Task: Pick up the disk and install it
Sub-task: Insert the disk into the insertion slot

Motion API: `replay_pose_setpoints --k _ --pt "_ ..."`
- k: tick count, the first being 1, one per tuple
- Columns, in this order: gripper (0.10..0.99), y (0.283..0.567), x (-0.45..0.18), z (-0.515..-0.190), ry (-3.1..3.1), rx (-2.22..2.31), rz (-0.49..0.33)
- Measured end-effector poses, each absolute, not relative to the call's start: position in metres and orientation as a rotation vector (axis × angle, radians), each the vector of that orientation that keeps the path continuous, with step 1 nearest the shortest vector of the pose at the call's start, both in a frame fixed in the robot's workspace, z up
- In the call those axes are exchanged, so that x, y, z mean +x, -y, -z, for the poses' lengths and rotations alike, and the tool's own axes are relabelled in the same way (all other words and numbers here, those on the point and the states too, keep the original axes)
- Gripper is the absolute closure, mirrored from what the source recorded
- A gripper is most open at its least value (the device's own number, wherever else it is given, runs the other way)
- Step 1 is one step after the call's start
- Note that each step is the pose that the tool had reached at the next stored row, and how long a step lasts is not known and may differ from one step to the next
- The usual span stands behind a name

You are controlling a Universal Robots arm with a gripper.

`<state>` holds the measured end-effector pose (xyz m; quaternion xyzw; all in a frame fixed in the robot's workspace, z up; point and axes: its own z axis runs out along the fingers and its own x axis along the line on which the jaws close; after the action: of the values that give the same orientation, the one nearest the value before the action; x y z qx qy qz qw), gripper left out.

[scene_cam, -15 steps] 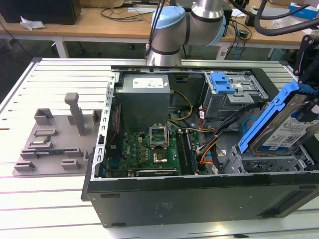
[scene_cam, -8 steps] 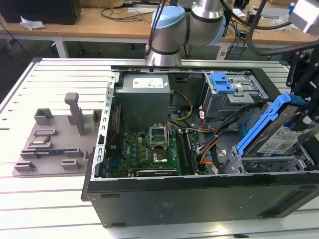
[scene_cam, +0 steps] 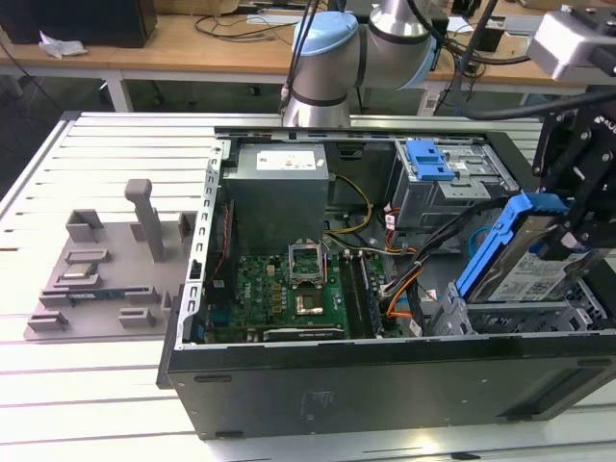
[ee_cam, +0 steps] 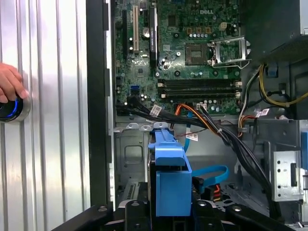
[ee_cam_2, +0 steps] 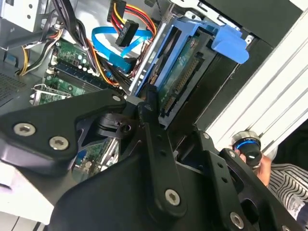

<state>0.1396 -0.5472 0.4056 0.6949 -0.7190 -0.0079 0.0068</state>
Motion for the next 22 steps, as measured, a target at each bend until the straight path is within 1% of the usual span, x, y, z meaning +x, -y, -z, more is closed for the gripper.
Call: replay_pose_setpoints --k 5,12,13,14,17,18,19,22 --pt "0.722 0.547 0.139 -0.39 2.249 2.173 0.025" --pt "0.722 0.547 0.139 -0.39 2.249 2.173 0.025" --pt "0.714 0.547 0.139 -0.39 2.249 2.173 0.025" --pt "0.647 0.547 0.139 -0.389 2.249 2.173 0.025" --pt "0.647 0.547 0.139 -0.389 2.249 2.173 0.025" --pt "0.663 0.547 0.139 -0.389 2.249 2.173 0.025" --pt "0.792 0.547 0.139 -0.389 2.249 2.173 0.025" --pt "0.969 0.547 0.139 -0.389 2.249 2.173 0.025"
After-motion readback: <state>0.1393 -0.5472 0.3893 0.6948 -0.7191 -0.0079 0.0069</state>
